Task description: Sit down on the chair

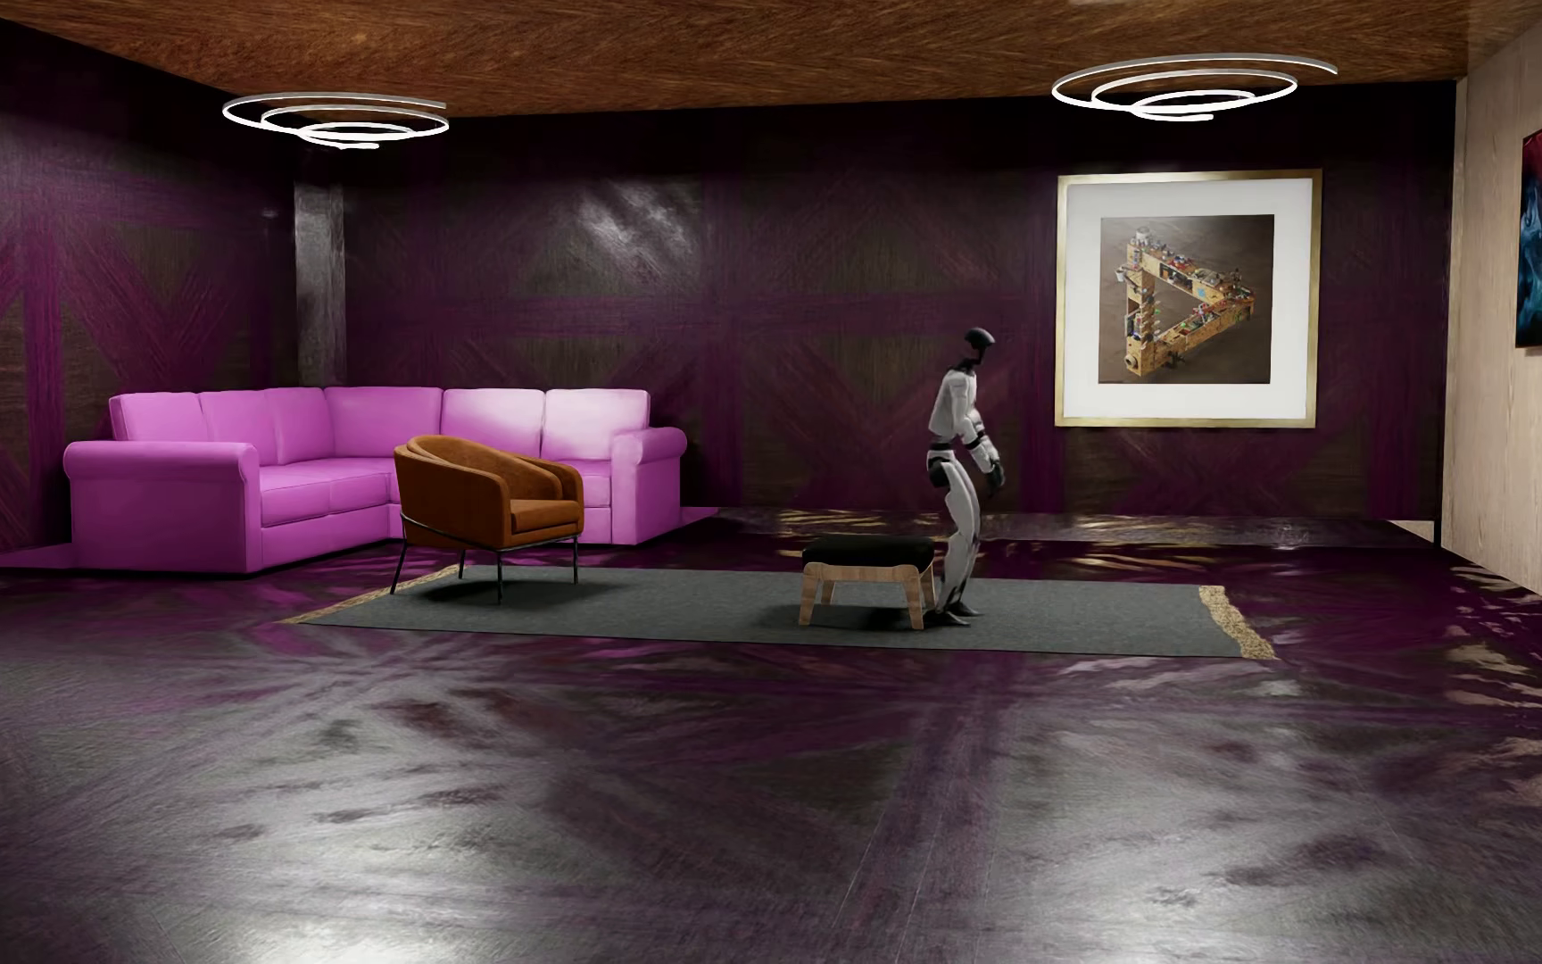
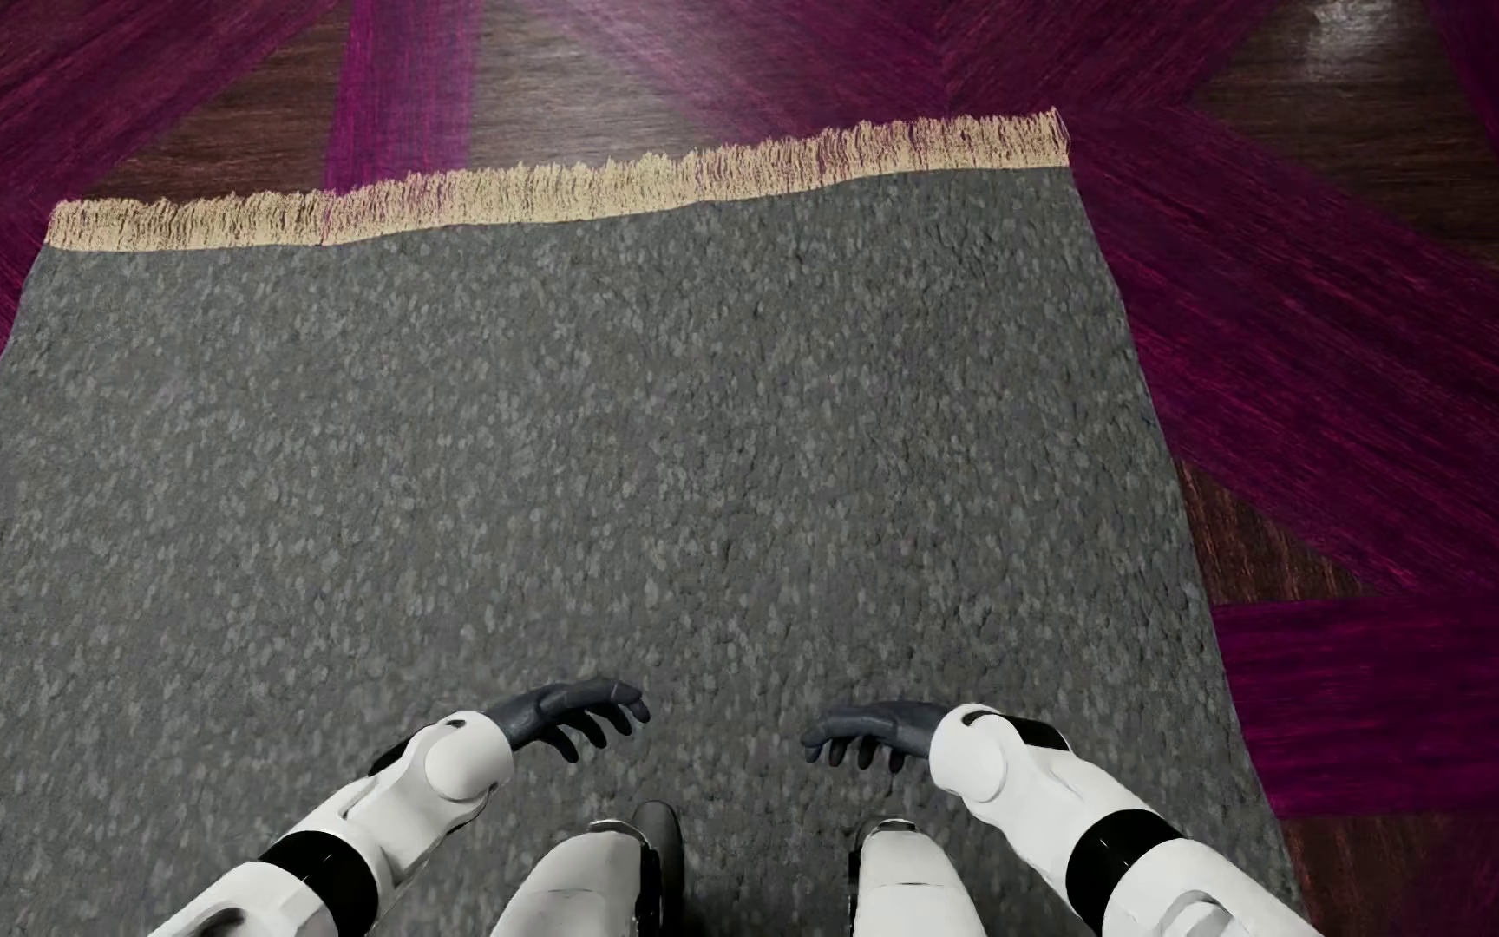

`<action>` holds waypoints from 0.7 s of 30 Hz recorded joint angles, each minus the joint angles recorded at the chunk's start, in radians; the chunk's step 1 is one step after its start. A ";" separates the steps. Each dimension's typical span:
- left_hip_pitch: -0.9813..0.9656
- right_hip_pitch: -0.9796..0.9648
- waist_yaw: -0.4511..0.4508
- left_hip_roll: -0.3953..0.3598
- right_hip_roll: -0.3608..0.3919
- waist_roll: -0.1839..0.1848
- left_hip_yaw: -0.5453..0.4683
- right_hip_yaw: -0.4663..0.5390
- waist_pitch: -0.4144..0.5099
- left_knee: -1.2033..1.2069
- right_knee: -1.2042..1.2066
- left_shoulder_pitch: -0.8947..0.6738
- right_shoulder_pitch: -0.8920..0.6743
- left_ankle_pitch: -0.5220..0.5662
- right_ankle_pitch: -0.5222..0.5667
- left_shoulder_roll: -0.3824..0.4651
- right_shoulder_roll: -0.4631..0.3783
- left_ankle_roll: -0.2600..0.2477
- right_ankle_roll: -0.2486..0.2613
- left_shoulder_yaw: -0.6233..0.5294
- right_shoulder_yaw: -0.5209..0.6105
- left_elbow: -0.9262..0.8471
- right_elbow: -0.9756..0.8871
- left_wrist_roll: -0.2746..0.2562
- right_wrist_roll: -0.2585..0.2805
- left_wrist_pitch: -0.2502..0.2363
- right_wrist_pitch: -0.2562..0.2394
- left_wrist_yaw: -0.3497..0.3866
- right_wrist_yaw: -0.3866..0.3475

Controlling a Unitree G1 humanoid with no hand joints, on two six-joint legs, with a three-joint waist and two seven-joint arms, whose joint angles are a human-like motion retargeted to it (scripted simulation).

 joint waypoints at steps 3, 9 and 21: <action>-0.156 -0.138 0.002 0.026 -0.039 -0.006 -0.010 0.006 0.116 0.133 0.132 -0.111 -0.137 -0.017 -0.048 0.048 -0.011 -0.041 0.032 -0.088 0.136 -0.068 -0.022 0.022 -0.044 -0.032 -0.028 0.011 -0.033; -0.528 -0.490 0.016 0.089 -0.118 -0.026 -0.055 0.059 0.324 0.529 0.508 -0.323 -0.423 -0.114 -0.077 0.268 -0.104 -0.125 0.153 -0.218 0.372 -0.426 -0.168 0.040 -0.095 -0.161 -0.098 0.071 -0.201; -1.123 -1.066 0.018 0.144 -0.153 -0.036 -0.183 0.229 0.520 1.267 1.273 -0.507 -0.819 -0.258 -0.288 0.724 -0.610 -0.228 0.197 -0.231 0.624 -1.098 -0.879 -0.219 0.106 -0.290 -0.155 0.494 -0.761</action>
